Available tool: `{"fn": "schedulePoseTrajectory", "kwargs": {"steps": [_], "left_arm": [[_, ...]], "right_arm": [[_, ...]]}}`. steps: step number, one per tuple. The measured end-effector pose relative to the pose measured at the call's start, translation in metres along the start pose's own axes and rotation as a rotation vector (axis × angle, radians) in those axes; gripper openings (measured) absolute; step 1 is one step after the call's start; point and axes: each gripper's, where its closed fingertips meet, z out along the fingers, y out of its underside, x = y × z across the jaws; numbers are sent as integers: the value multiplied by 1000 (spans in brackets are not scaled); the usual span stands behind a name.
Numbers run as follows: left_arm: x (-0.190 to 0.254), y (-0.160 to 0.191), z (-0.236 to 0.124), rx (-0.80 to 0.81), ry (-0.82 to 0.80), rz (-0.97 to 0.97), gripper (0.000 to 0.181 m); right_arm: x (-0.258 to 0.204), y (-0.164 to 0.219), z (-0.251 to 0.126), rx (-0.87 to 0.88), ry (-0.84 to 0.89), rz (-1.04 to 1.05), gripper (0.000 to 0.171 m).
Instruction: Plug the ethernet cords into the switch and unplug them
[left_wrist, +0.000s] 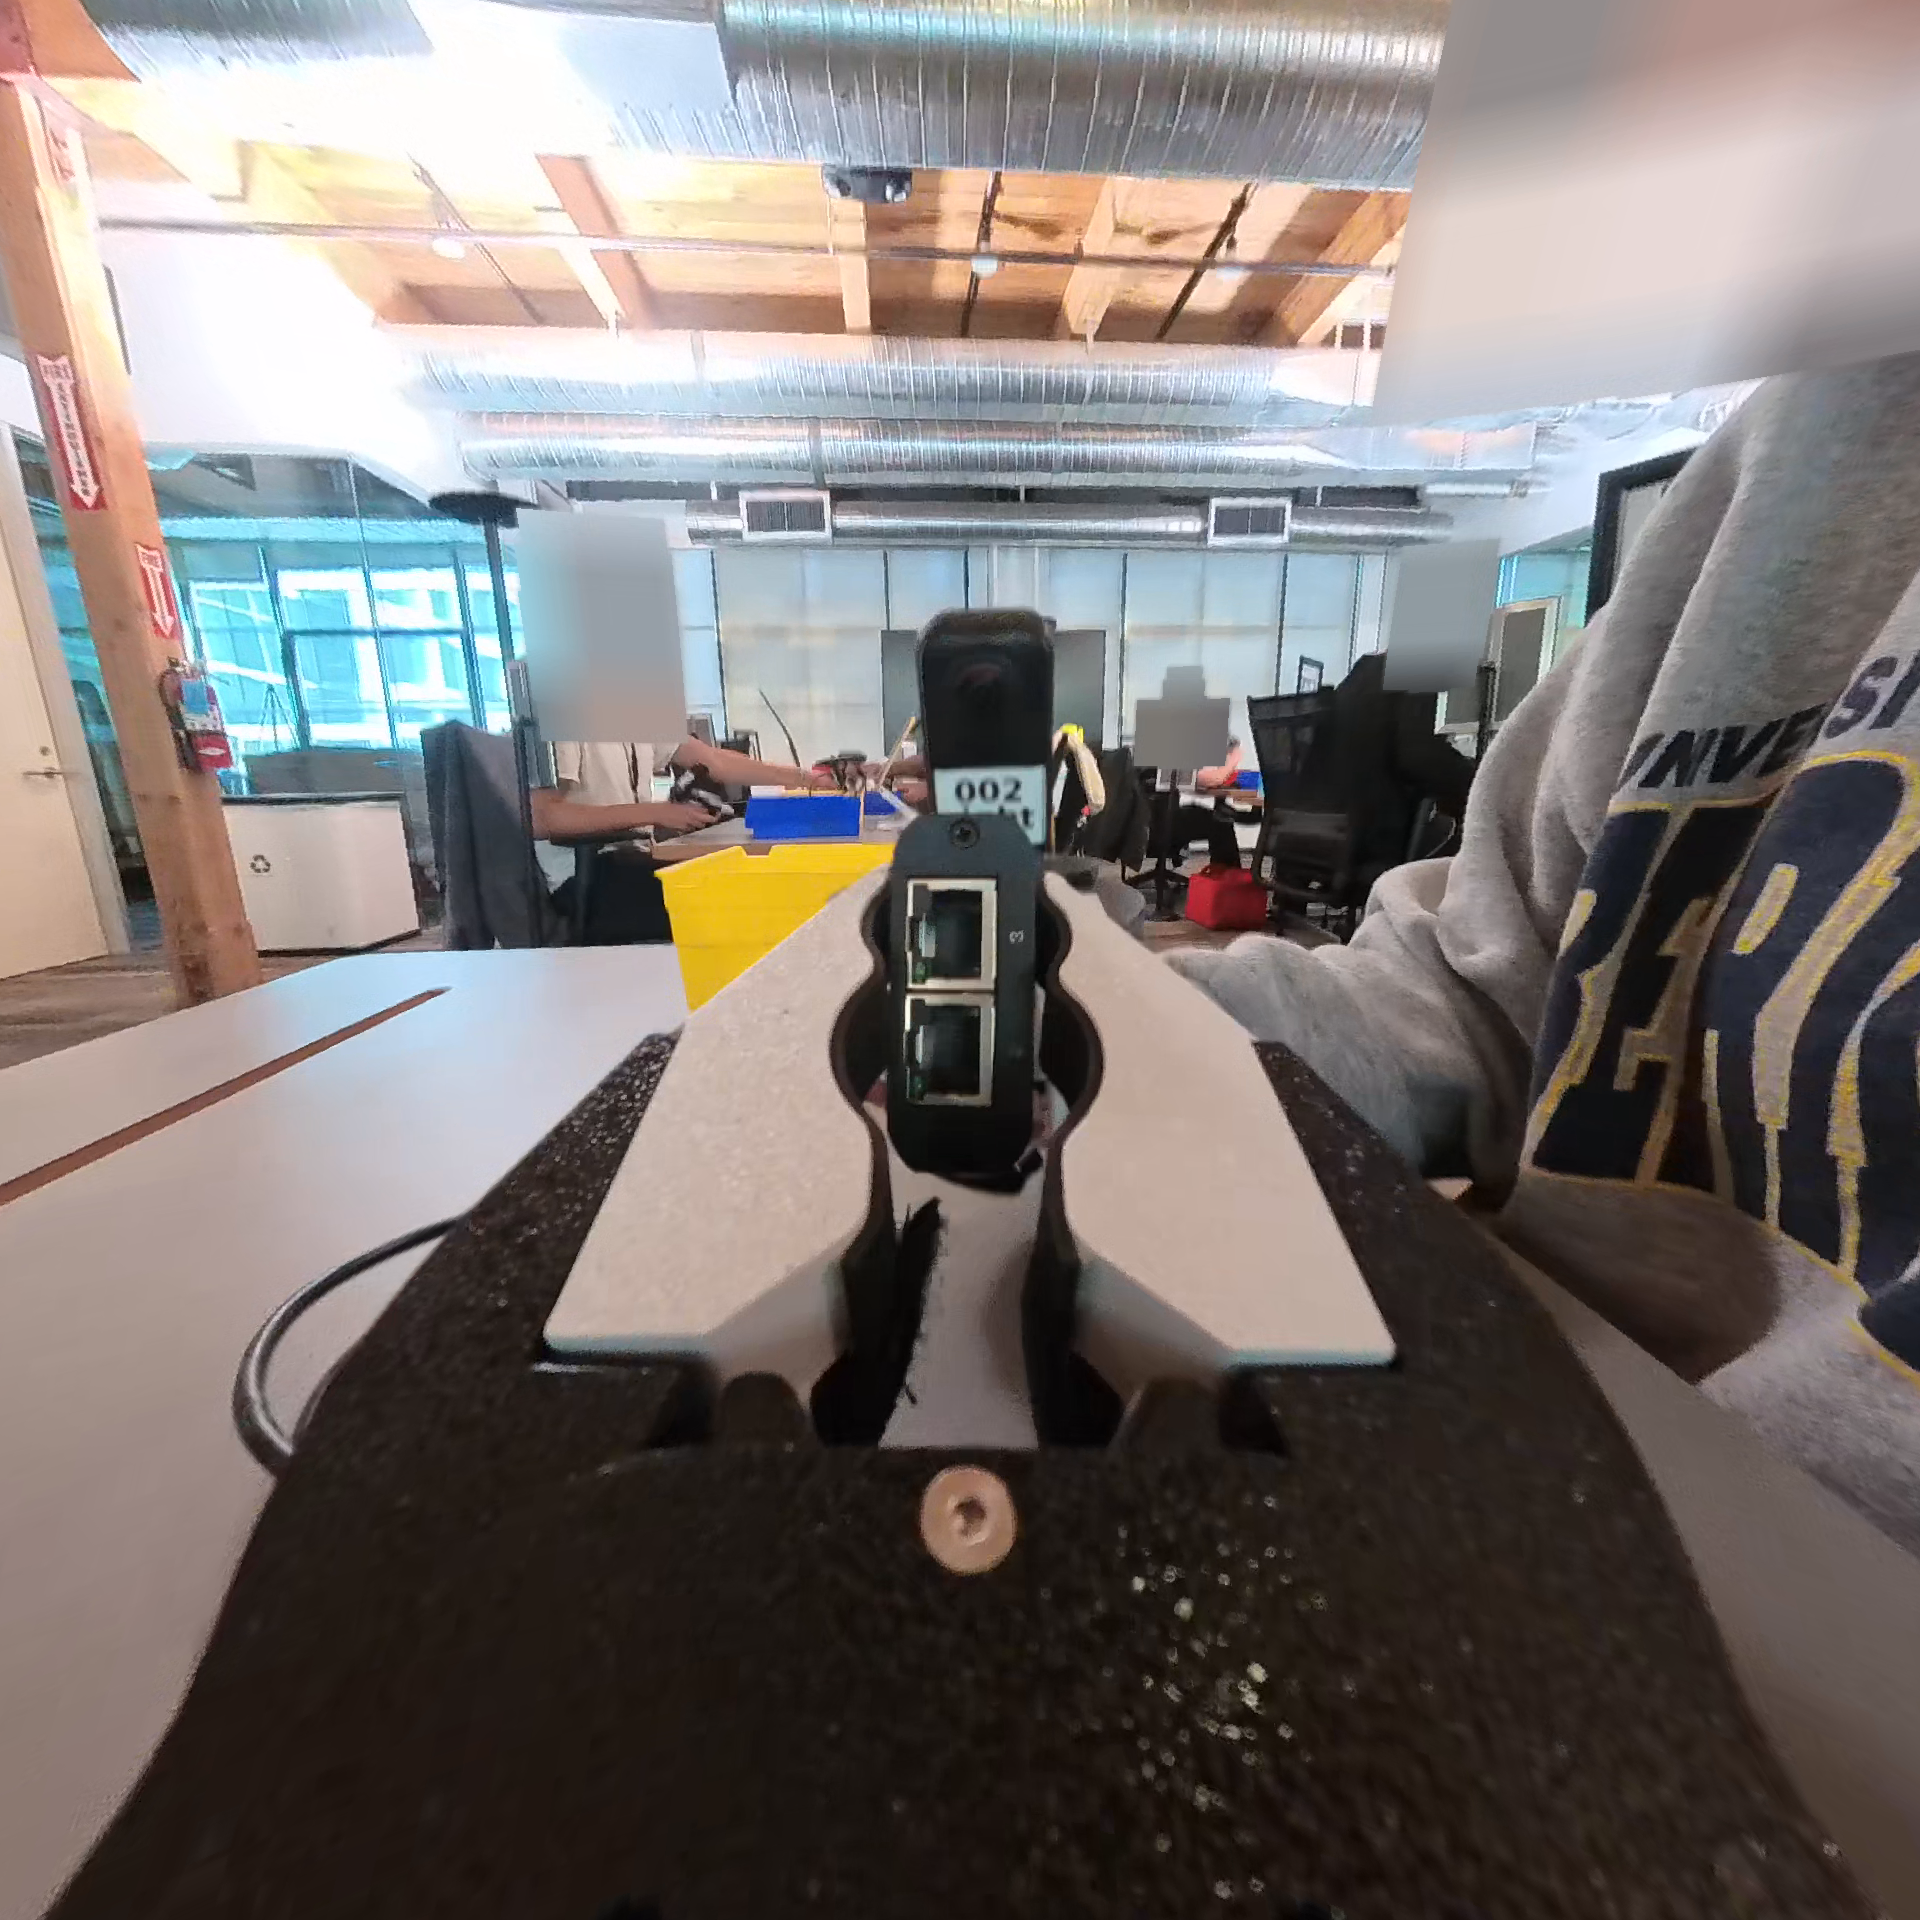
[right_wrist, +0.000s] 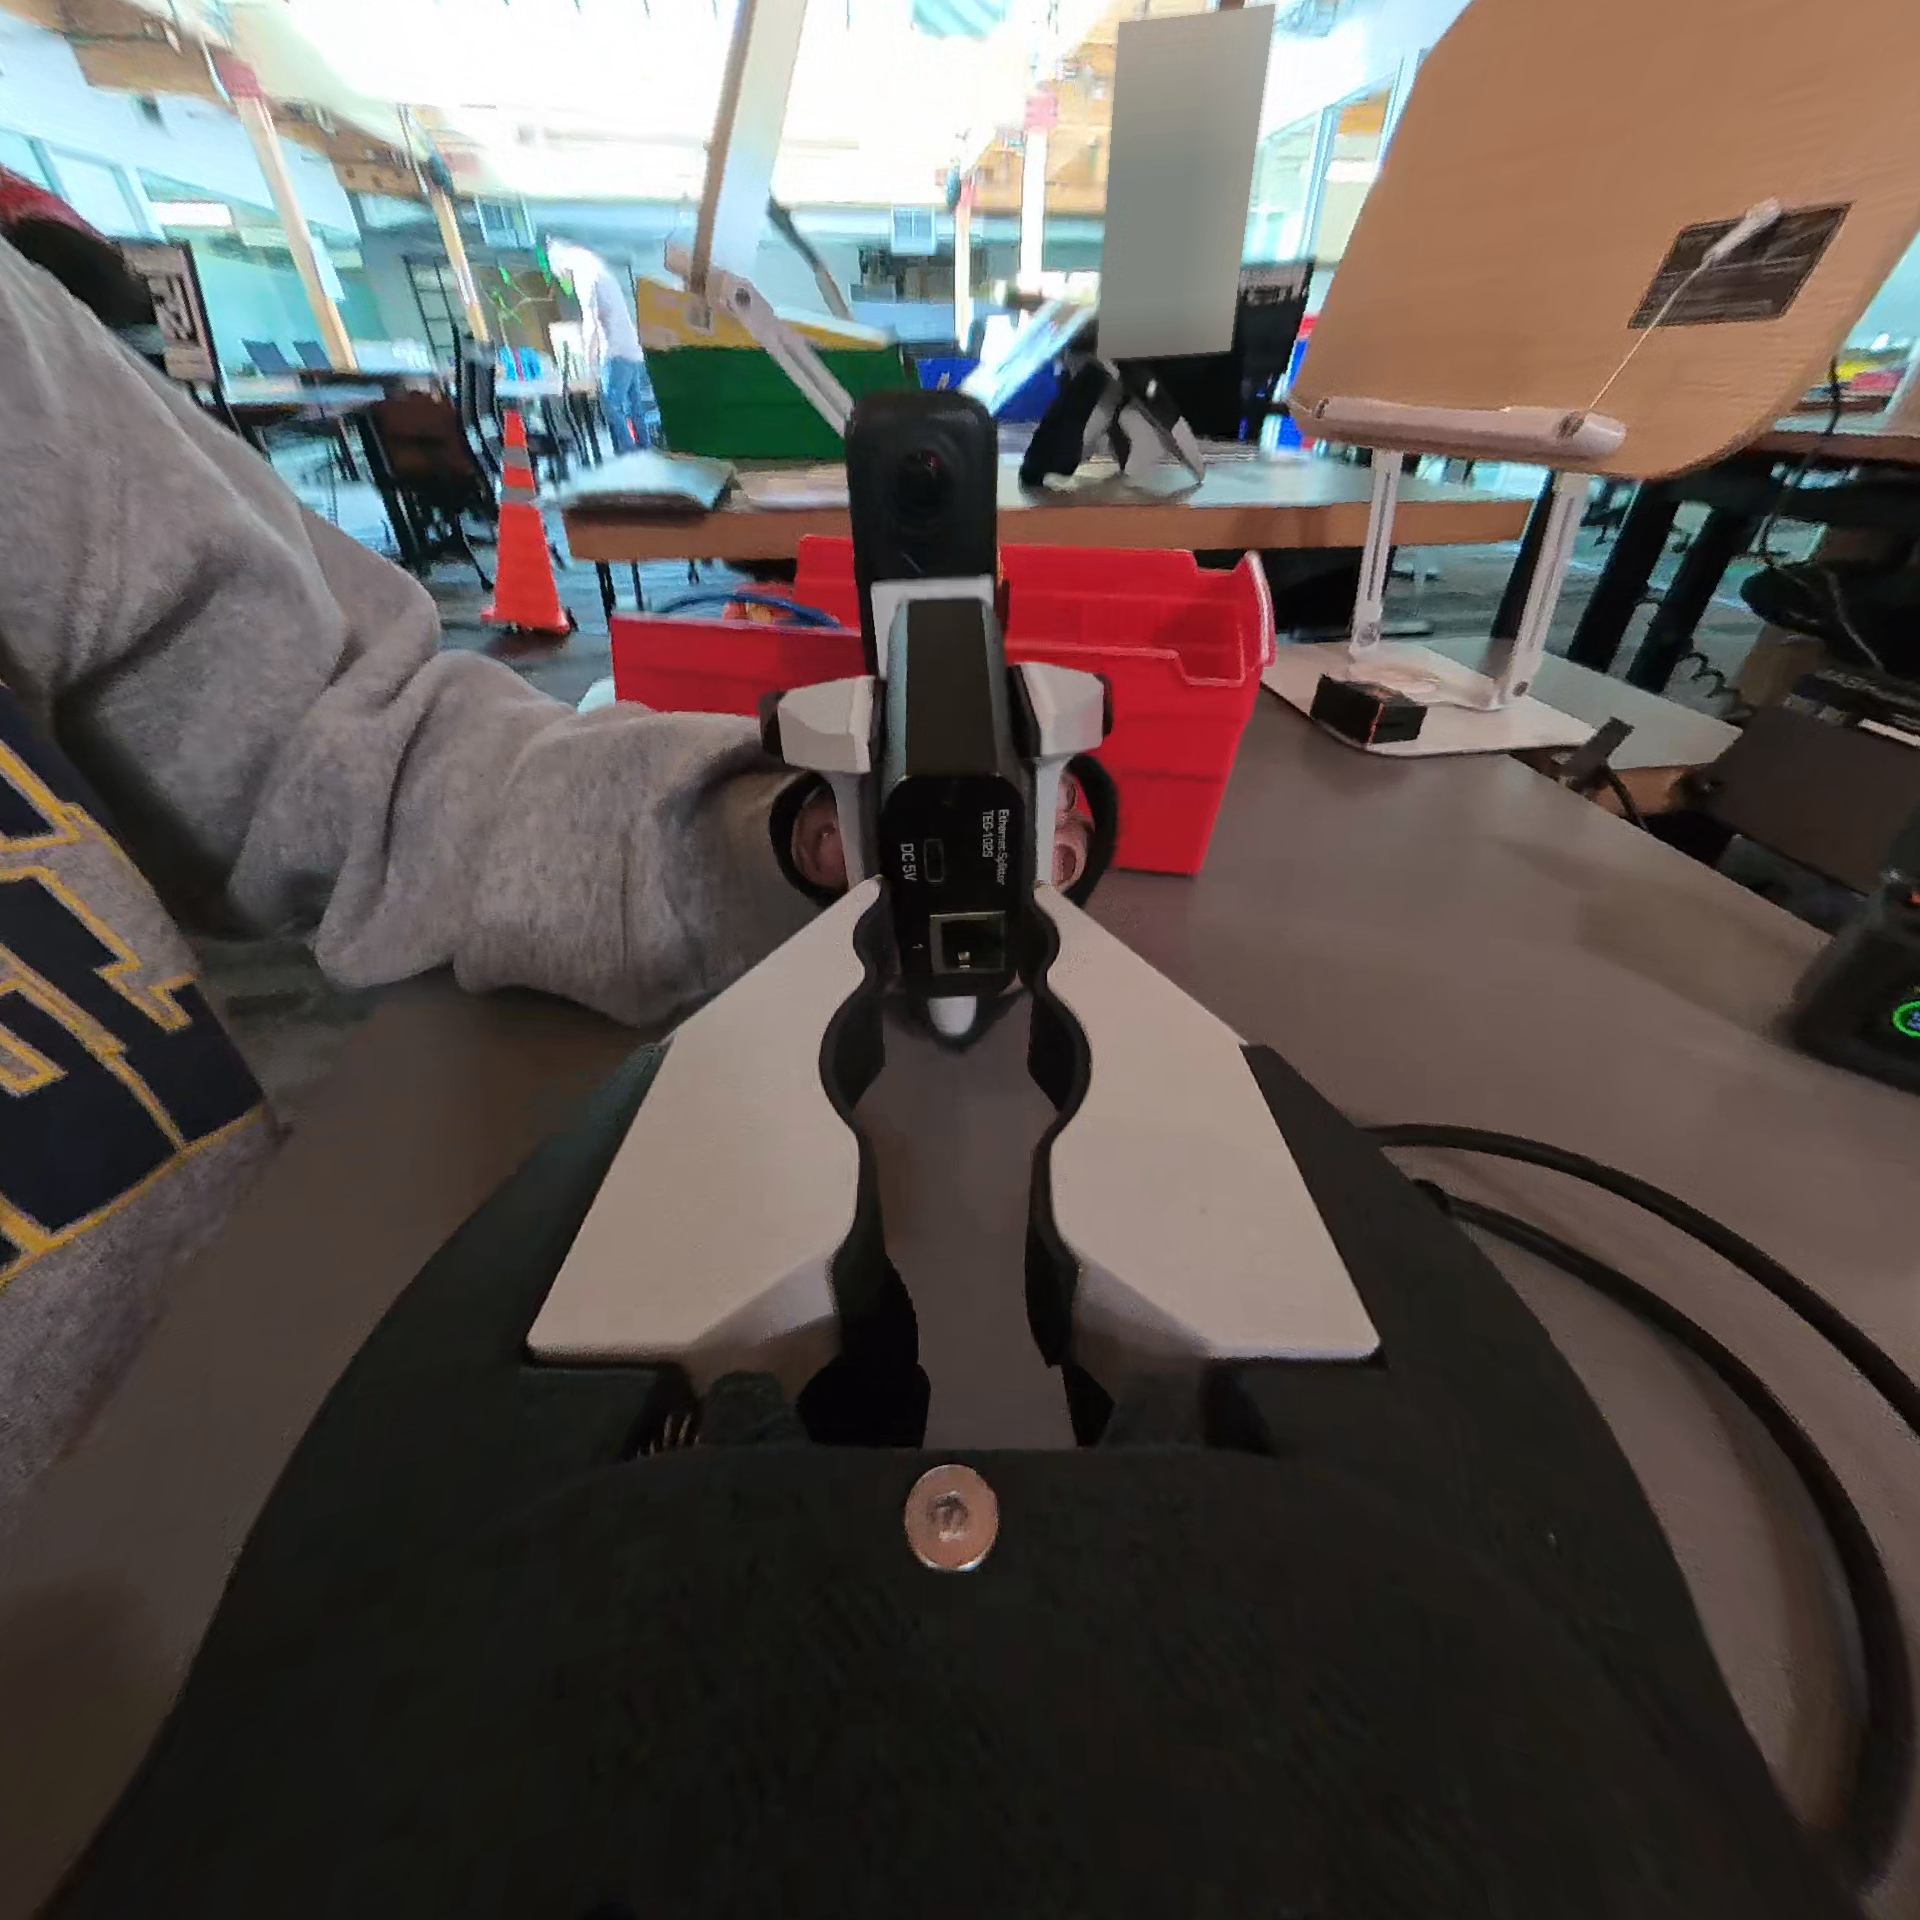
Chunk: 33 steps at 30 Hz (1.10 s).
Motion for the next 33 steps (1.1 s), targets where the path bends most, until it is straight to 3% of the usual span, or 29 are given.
{"fn": "schedulePoseTrajectory", "kwargs": {"steps": [3, 6, 8, 14, 19, 22, 25, 33], "left_arm": [[-1, 21, -4, -182, -14, 24, 22], [-11, 57, -18, -479, -82, 160, 50], [-3, 71, -23, -563, -35, 224, 35], [0, 73, -28, -582, -19, 274, 27], [0, 69, -33, -580, -11, 331, 21], [-20, 67, -50, -621, -110, 368, 21], [-33, 65, -65, -633, -163, 350, 21], [-34, 69, -71, -666, -156, 398, 21]], "right_arm": [[4, 18, -8, -135, 5, -27, 21], [6, 34, -16, -244, 22, -86, 21], [6, 39, -17, -286, 32, -116, 21], [5, 54, -14, -389, 48, -198, 21], [6, 48, -12, -342, 80, -281, 26], [21, 52, -26, -369, 159, -355, 33], [35, 74, -38, -496, 197, -453, 30], [48, 100, -20, -603, 178, -381, 28]]}}
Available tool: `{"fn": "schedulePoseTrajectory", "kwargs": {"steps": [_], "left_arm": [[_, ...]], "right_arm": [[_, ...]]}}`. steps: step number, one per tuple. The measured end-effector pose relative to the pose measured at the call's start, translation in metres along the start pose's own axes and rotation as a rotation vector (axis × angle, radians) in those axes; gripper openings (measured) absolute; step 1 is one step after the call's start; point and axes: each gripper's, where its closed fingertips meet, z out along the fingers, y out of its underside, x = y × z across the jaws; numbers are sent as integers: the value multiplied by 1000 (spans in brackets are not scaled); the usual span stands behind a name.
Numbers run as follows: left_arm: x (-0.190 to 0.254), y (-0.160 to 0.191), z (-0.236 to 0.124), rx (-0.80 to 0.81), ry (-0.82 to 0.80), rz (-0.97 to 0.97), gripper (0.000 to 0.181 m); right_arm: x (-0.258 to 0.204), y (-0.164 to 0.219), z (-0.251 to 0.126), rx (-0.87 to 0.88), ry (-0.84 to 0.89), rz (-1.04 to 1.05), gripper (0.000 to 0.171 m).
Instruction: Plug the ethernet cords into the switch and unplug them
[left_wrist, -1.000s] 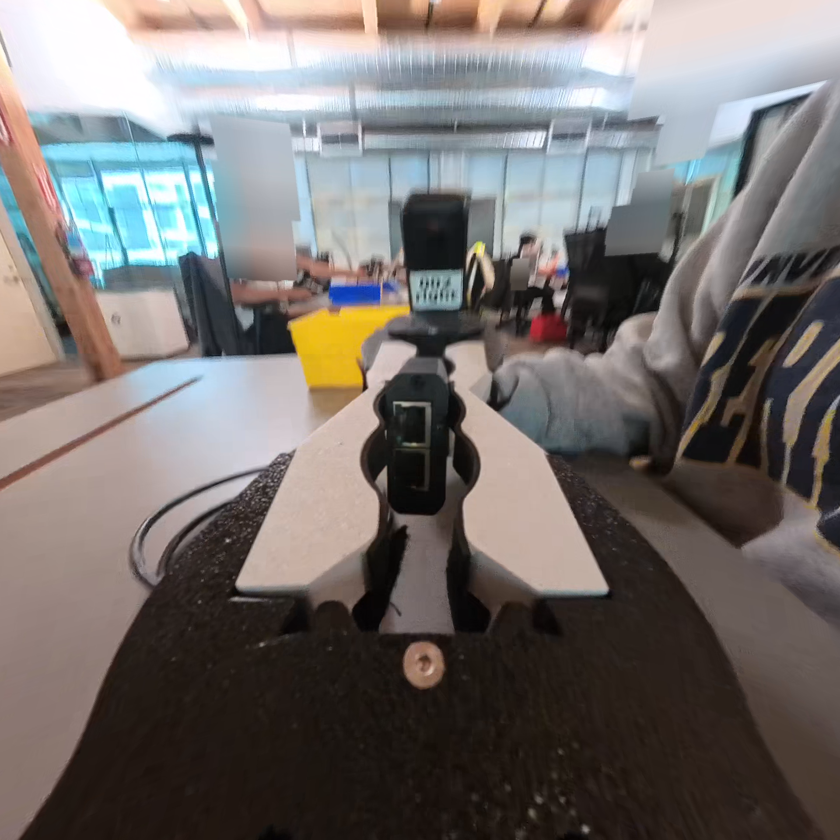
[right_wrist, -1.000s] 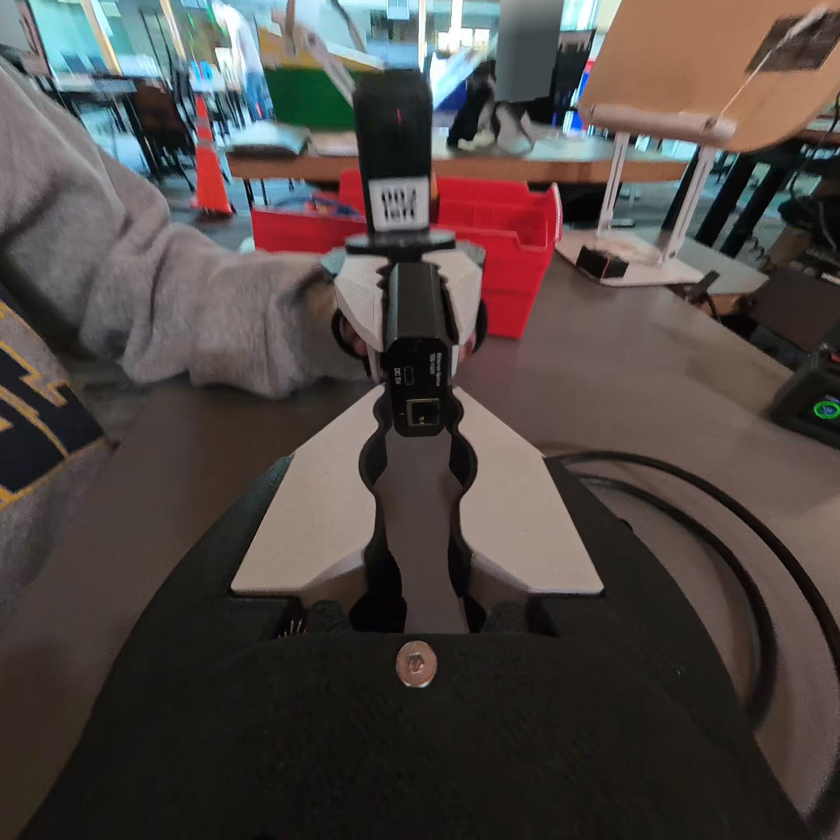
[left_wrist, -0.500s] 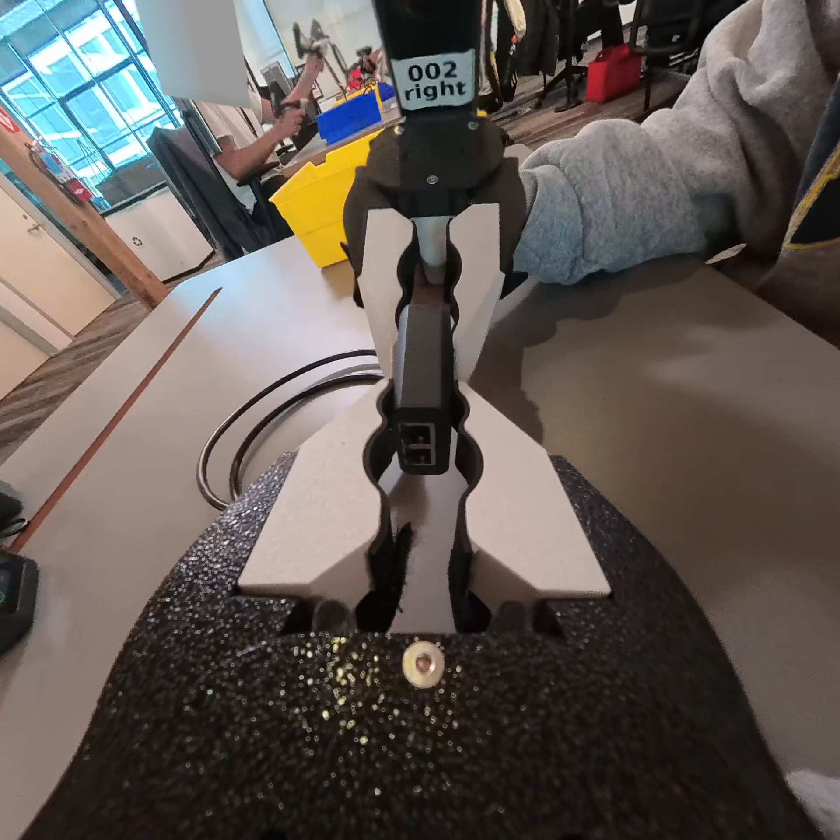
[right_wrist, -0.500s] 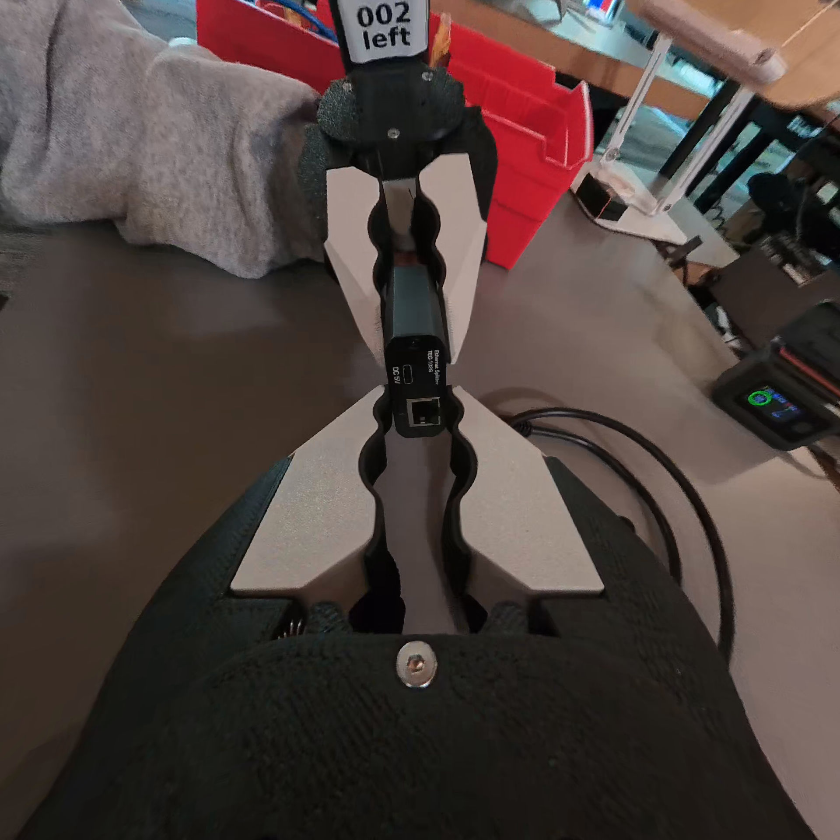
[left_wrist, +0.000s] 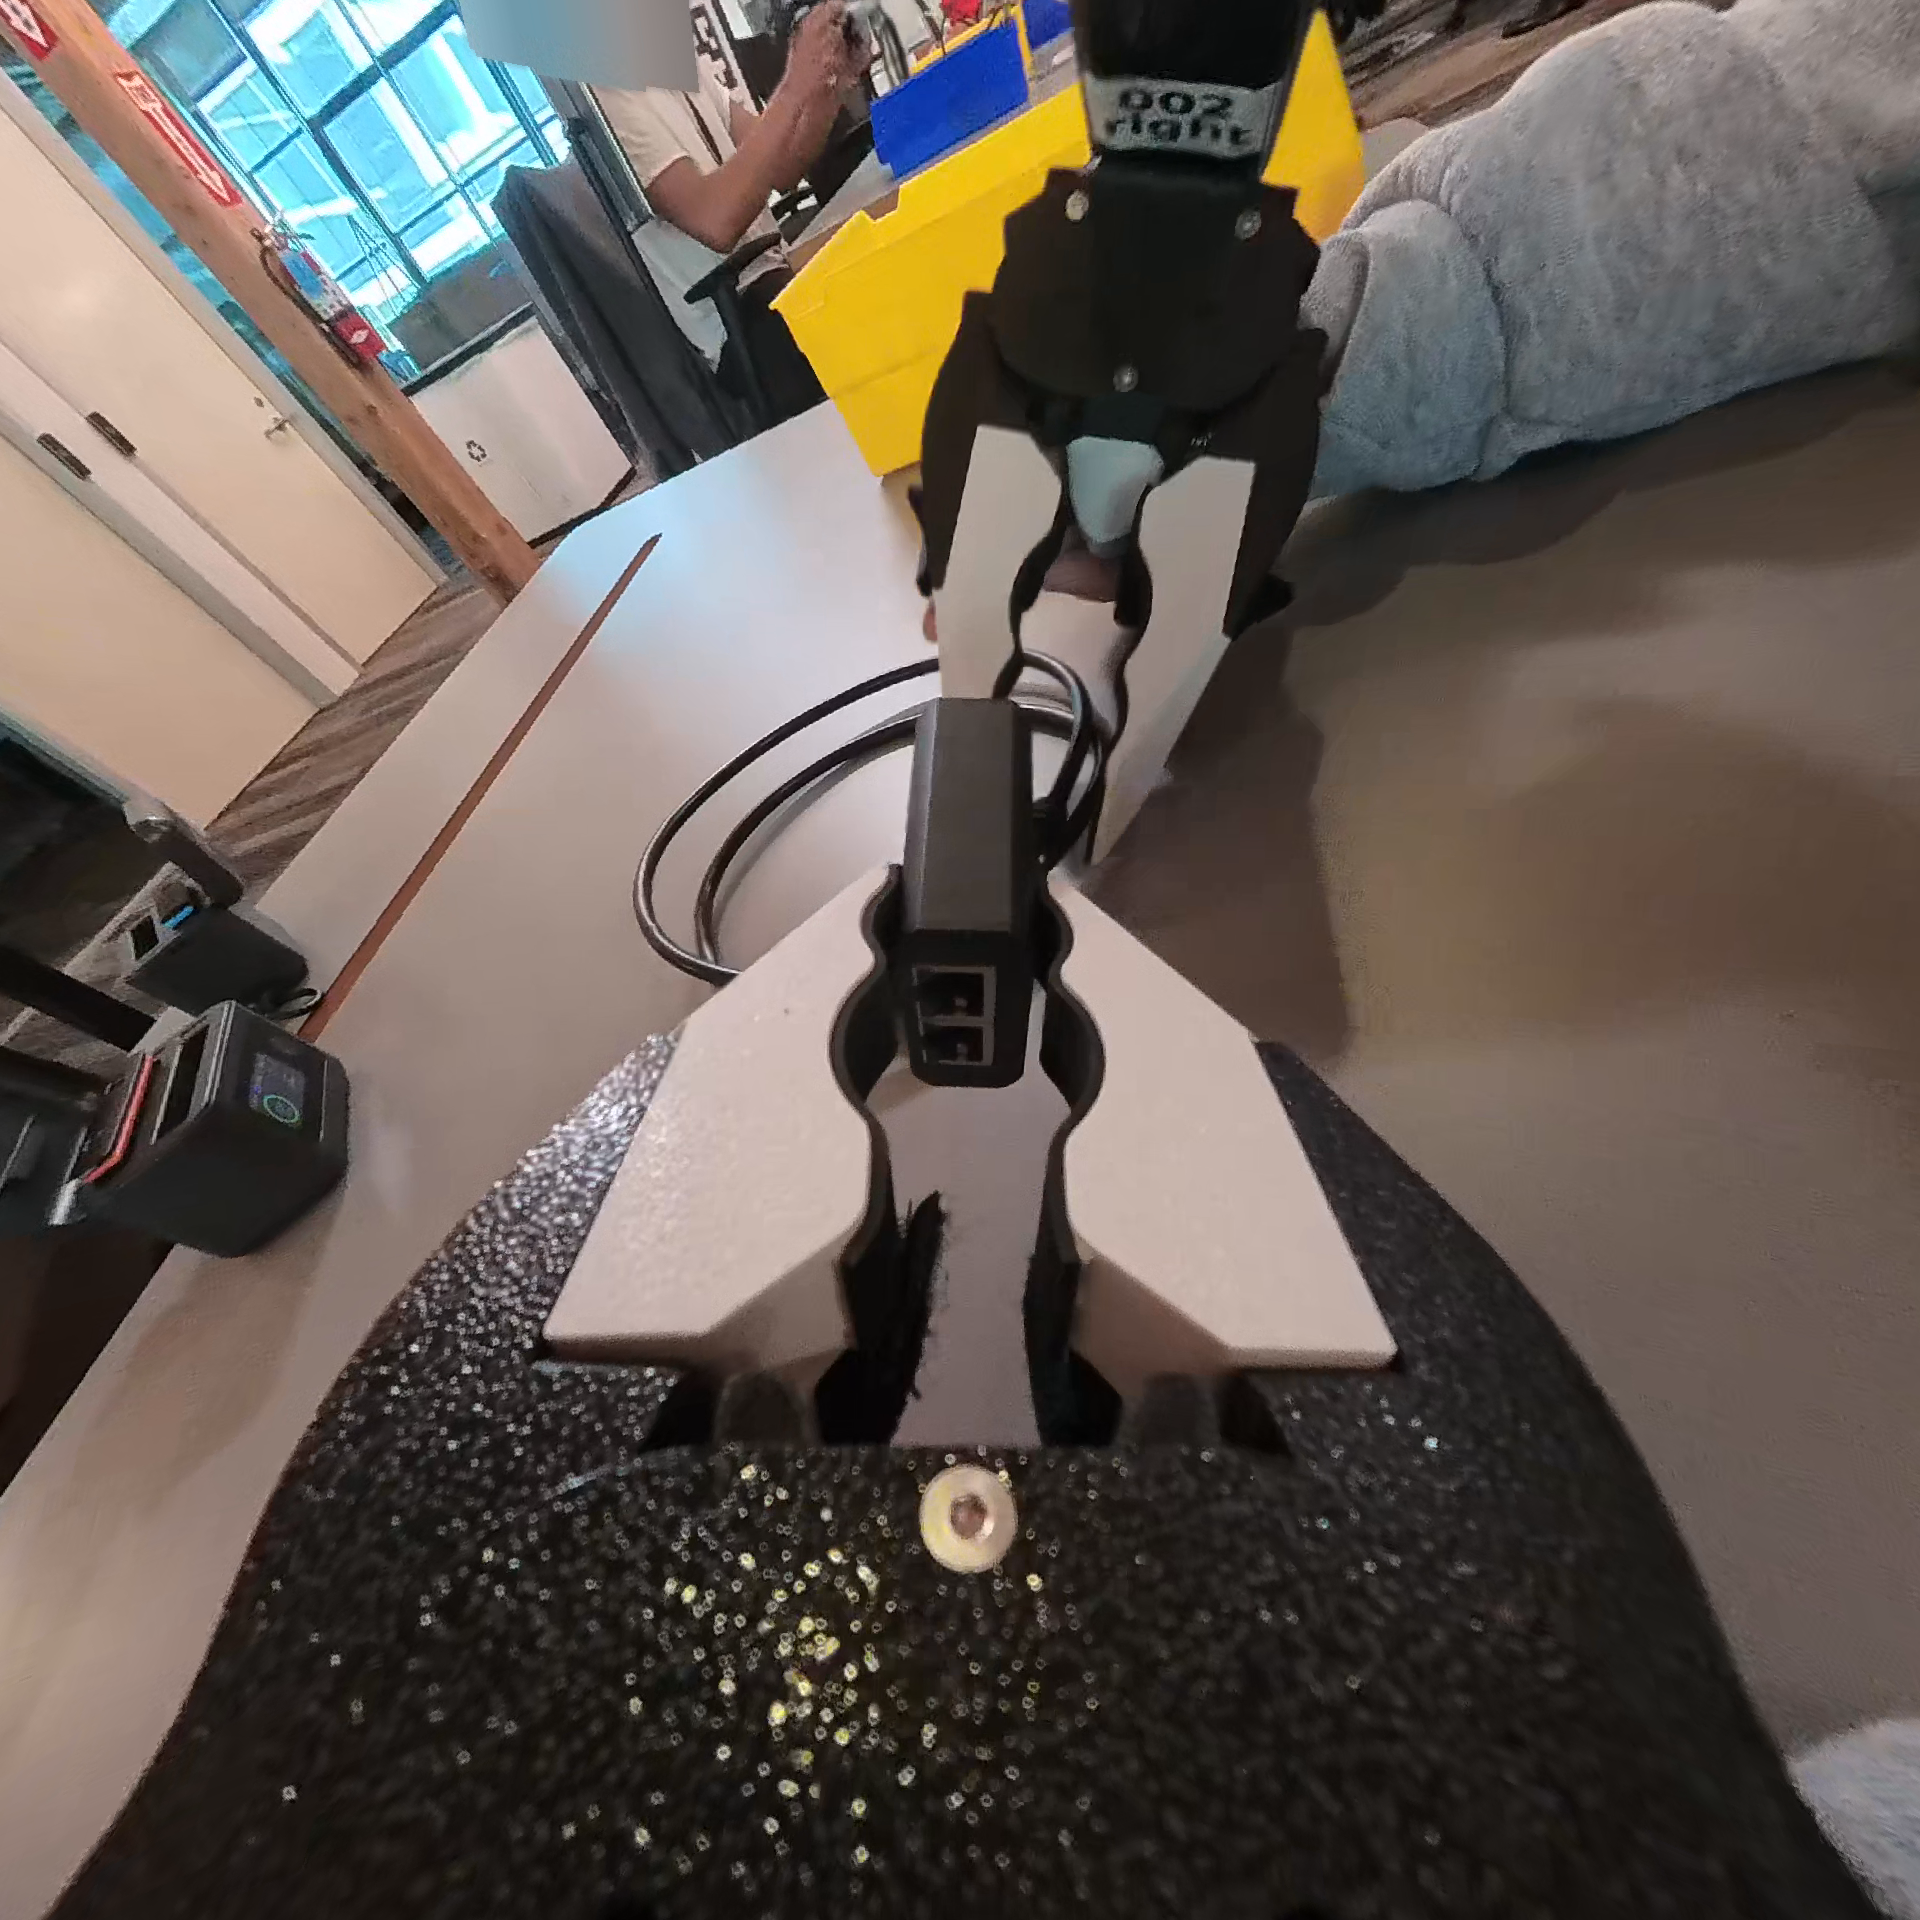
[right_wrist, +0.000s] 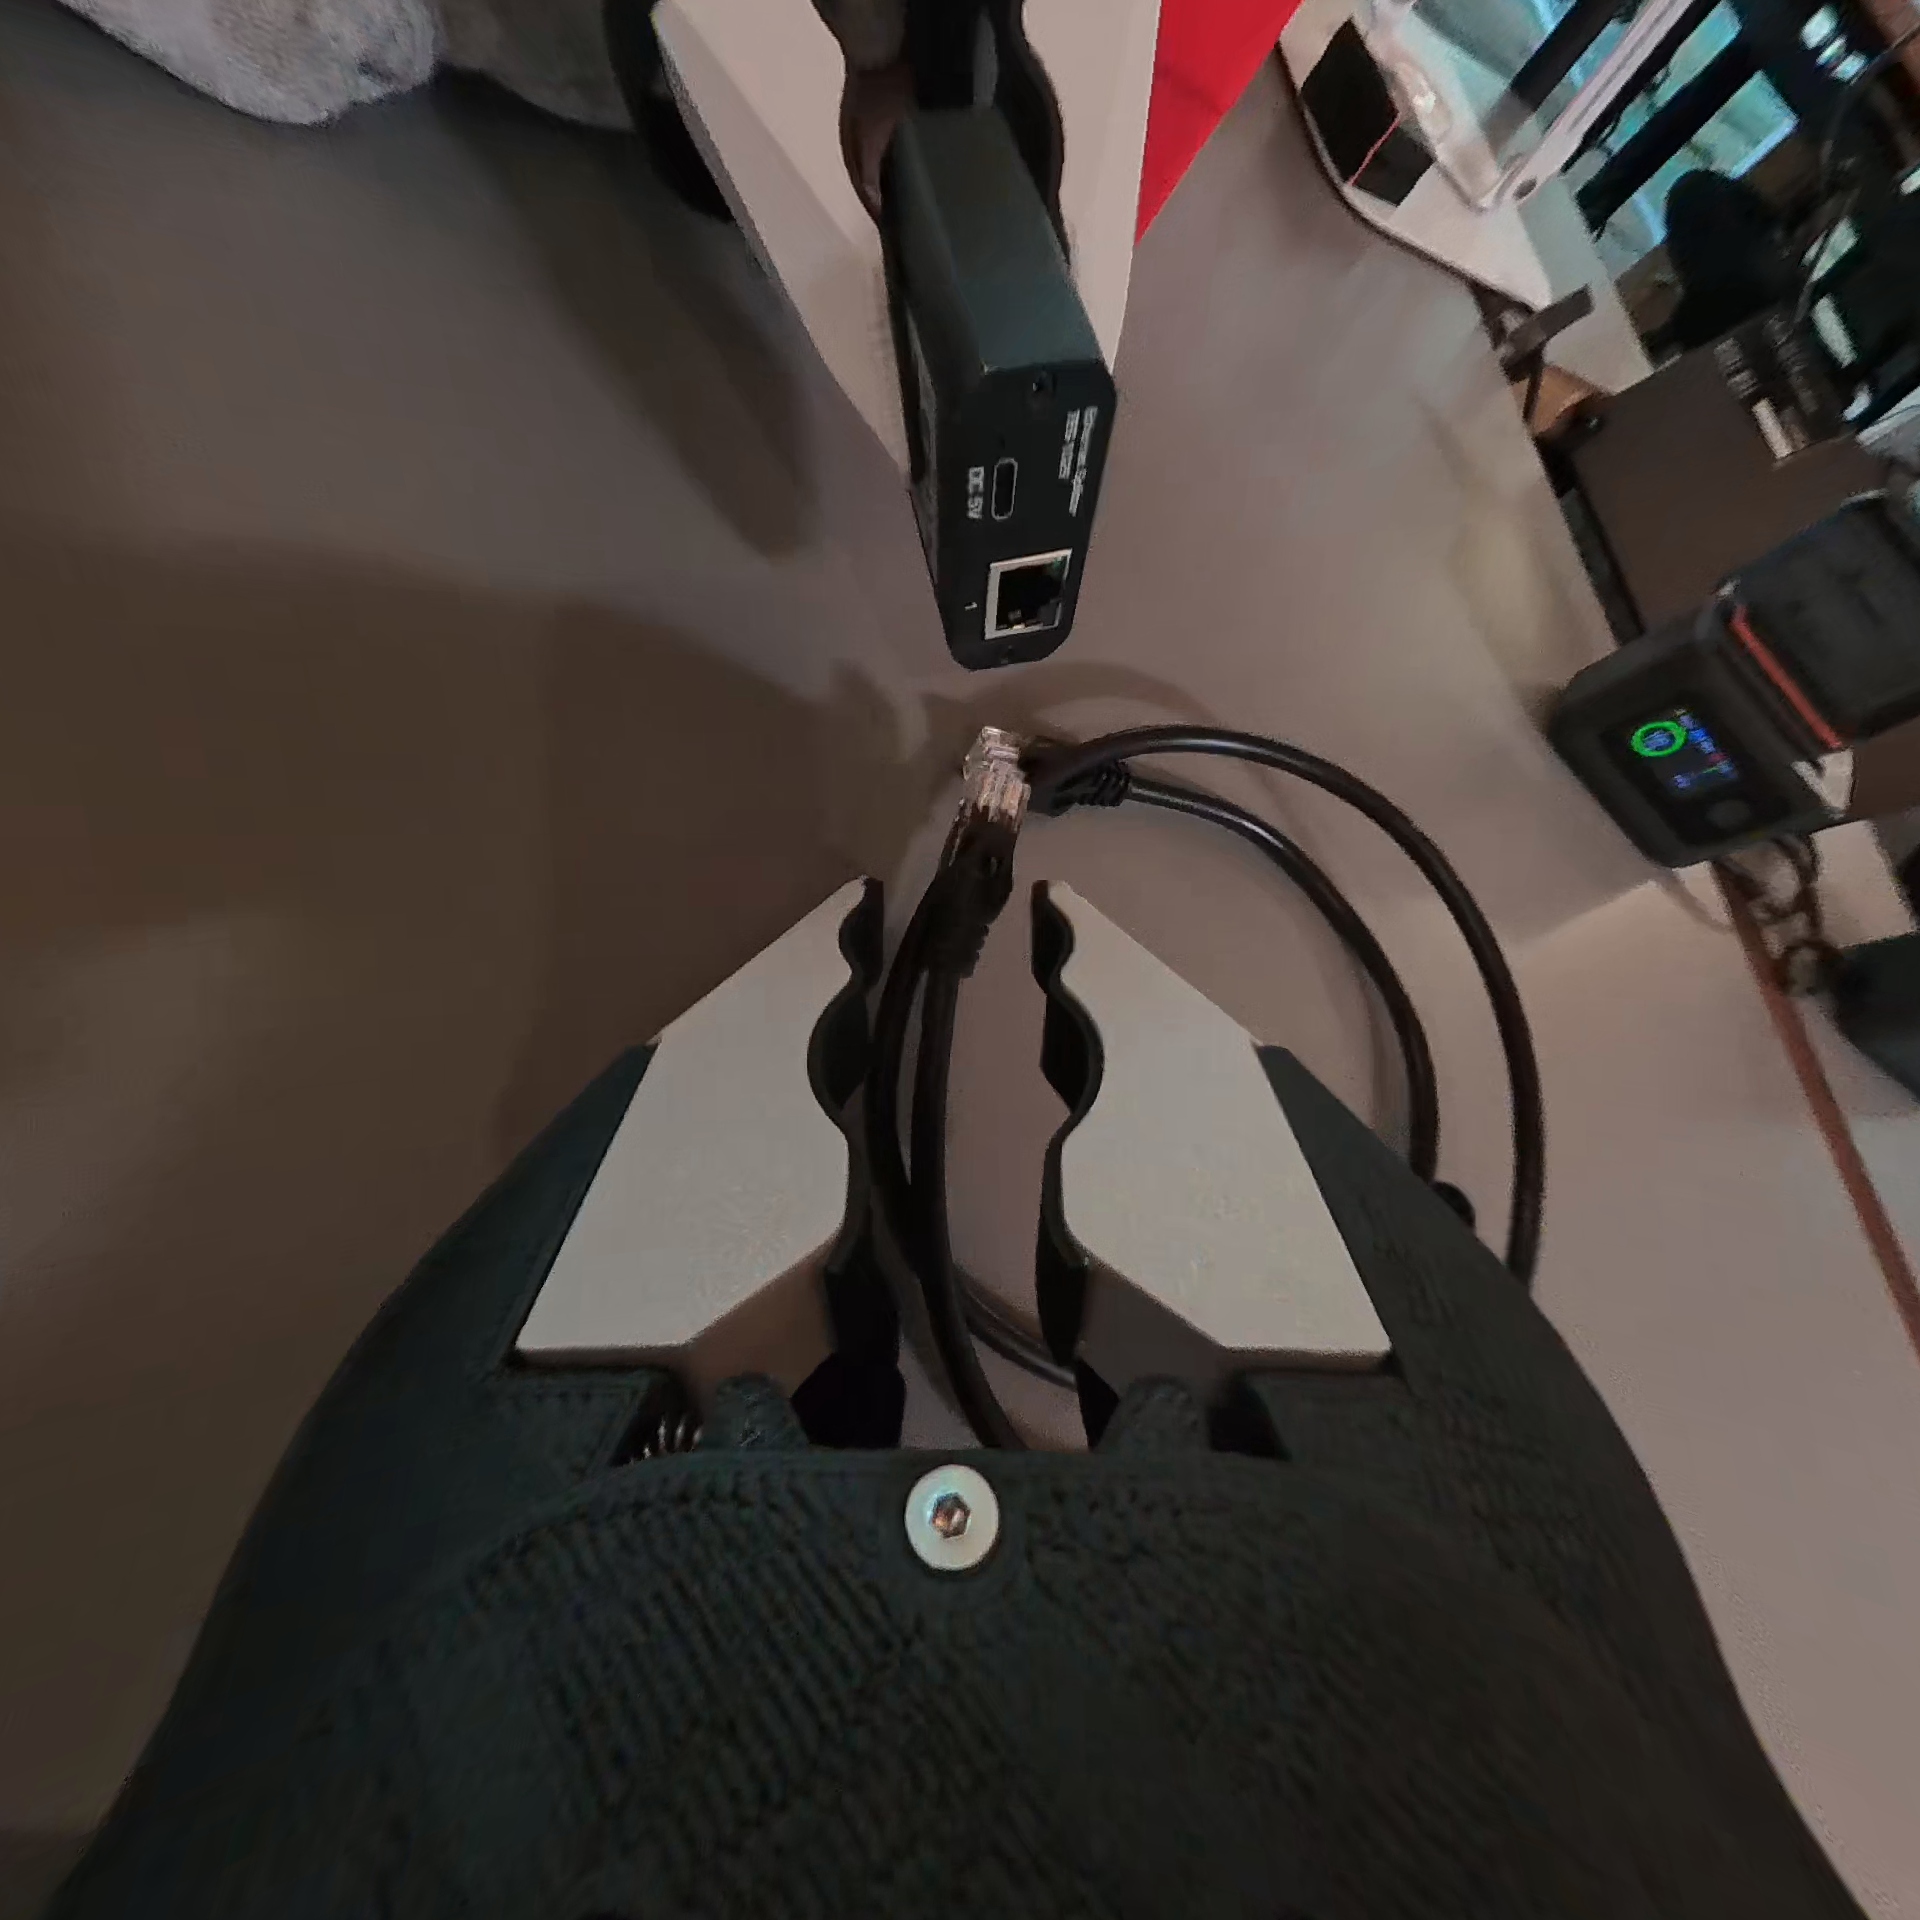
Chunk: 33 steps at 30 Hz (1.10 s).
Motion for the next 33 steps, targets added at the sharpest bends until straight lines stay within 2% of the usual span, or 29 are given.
{"fn": "schedulePoseTrajectory", "kwargs": {"steps": [2, 6, 11, 17, 21, 24, 29, 33], "left_arm": [[-1, 0, -1, -1, -12, 29, 21], [-1, -5, -2, 31, -68, 138, 21], [24, -9, 7, 11, -94, 349, 21], [52, -2, 21, -91, -86, 688, 21], [63, -3, 25, -99, -86, 834, 21], [64, -4, 24, -97, -108, 878, 21], [61, -12, 23, -71, -162, 903, 21], [61, -20, 23, -13, -164, 838, 21]], "right_arm": [[-1, 1, 2, -2, -19, 46, 15], [1, -8, -9, 71, -92, 208, 13], [-11, -5, -30, 120, -303, 414, 12], [-31, -2, -48, 159, -489, 498, 11], [-44, 4, -48, 60, -528, 451, 11], [-46, 7, -46, 1, -519, 438, 11], [-46, 1, -43, 4, -500, 437, 11], [-41, -9, -45, 31, -484, 439, 11]]}}
